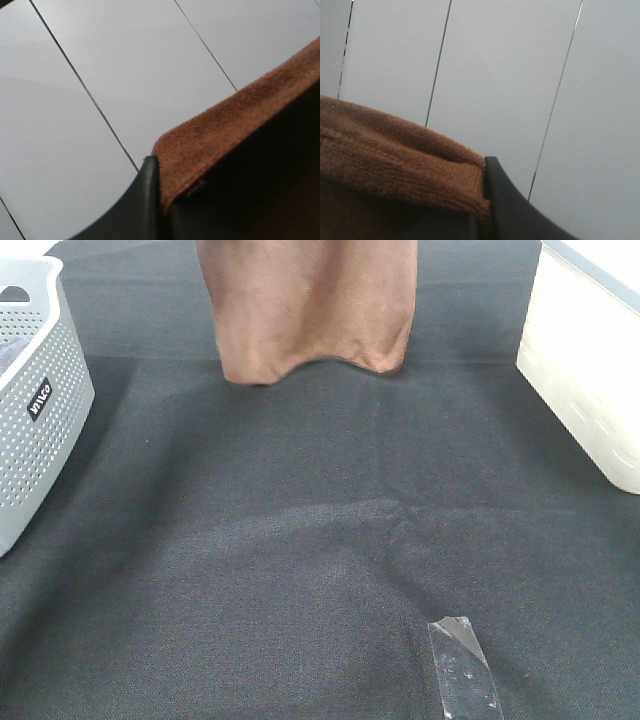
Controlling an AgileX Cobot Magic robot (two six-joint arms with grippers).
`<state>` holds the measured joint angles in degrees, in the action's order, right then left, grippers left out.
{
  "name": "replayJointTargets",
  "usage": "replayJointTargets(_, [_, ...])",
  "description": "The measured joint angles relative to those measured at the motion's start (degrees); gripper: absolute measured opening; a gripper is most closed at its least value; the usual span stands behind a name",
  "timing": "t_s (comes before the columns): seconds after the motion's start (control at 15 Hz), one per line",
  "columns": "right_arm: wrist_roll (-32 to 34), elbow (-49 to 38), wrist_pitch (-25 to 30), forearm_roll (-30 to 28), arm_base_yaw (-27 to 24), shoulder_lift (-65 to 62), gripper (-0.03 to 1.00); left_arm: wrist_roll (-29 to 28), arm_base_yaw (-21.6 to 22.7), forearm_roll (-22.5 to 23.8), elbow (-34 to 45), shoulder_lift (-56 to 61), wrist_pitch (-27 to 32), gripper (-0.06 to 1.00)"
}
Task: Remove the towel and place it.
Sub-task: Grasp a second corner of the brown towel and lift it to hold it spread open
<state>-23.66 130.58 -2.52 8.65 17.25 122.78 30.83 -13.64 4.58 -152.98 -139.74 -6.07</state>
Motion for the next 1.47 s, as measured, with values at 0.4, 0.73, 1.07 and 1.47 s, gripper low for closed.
replayJointTargets(0.4, [6.47,0.00,25.55,0.17,0.00,-0.11,0.00,0.80,-1.32,-1.15,-0.17,0.00,40.79,0.00])
replayJointTargets(0.73, [6.76,0.06,50.88,0.74,-0.06,-3.55,0.00,-3.27,-2.29,-0.97,-0.29,5.39,73.80,0.00])
replayJointTargets(1.07, [1.95,0.17,63.25,11.23,-0.29,-3.61,0.00,-13.29,-2.29,0.40,1.32,9.68,75.63,0.00])
replayJointTargets(1.47, [0.52,0.23,72.14,15.30,-0.40,-6.88,0.00,-15.87,-2.29,1.38,33.63,29.56,75.52,0.00])
